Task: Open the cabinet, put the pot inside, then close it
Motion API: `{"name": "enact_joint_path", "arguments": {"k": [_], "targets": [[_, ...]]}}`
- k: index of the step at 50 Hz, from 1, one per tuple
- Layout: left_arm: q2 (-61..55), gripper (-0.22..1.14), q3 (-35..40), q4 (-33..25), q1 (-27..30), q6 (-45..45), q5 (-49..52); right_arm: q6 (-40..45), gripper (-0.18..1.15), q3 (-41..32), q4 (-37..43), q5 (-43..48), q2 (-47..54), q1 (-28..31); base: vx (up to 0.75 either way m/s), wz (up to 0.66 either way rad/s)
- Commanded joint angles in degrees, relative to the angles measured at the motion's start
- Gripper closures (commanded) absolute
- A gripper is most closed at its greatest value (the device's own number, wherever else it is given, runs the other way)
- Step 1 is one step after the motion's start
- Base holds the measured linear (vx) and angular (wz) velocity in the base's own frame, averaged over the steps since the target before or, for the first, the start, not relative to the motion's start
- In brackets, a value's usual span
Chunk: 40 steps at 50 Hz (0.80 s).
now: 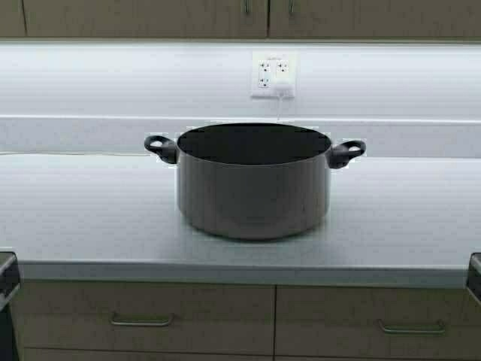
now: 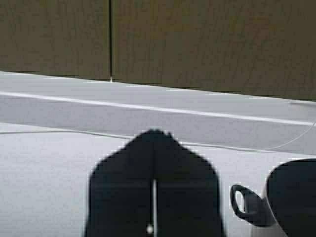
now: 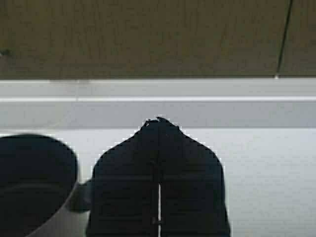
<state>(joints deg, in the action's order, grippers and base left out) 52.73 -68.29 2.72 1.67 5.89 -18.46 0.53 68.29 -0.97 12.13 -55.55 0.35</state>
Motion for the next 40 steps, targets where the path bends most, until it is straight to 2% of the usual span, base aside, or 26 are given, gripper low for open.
{"name": "enact_joint_path", "arguments": {"k": [1,13,17,19,20,21,26,28,30,31,34,36,40], "targets": [[-0.18,0.89,0.88,1.58,0.09,0.18,-0.44,0.09,0.92,-1.32,-0.09,-1.32,-0.09,0.09,0.15,0.03],[-0.18,0.89,0.44,2.02,0.09,0.44,-0.44,0.18,0.92,-1.05,-0.09,-3.69,-1.85,0.09,0.10,-0.01],[-0.18,0.85,0.09,2.11,0.09,0.18,0.00,0.97,0.84,-1.41,0.26,-3.60,-1.76,0.62,0.06,-0.06],[0.00,0.78,0.00,2.37,-0.35,0.35,0.79,1.93,0.74,-1.58,0.62,-3.43,-1.49,1.49,0.04,-0.05],[0.26,0.72,0.00,2.37,-0.97,0.35,1.49,2.46,0.66,-1.58,0.70,-3.34,-1.41,2.29,0.03,-0.03],[0.44,0.66,0.09,2.37,-1.67,0.44,2.20,3.16,0.53,-1.76,0.70,-3.43,-1.32,3.69,0.02,-0.02],[1.58,0.13,1.05,2.46,-8.88,0.79,6.06,3.69,-0.02,-2.11,0.53,-3.43,-1.67,9.58,0.01,-0.01],[1.58,-0.09,1.41,2.46,-12.48,0.70,6.86,3.78,-0.15,-2.64,0.62,-3.52,-1.93,12.83,0.00,0.00],[1.32,-0.21,1.85,2.46,-16.52,0.62,7.21,3.87,-0.15,-3.52,0.70,-3.96,-1.85,16.44,0.00,0.00],[0.97,-0.21,2.11,2.46,-18.54,0.79,7.12,3.96,-0.12,-4.13,0.79,-4.31,-1.67,18.19,0.00,0.00],[-1.23,-0.12,3.25,2.46,-24.61,0.79,6.50,3.78,-0.04,-5.63,0.88,-4.83,-0.44,23.20,0.00,0.00],[-3.69,-0.06,4.22,2.55,-28.04,0.79,5.54,3.60,-0.03,-6.59,0.88,-4.22,1.23,26.02,0.00,0.00],[-10.02,-0.08,6.15,2.55,-32.26,0.09,2.46,3.34,-0.06,-8.53,0.70,-0.88,5.71,28.92,0.00,0.00]]}}
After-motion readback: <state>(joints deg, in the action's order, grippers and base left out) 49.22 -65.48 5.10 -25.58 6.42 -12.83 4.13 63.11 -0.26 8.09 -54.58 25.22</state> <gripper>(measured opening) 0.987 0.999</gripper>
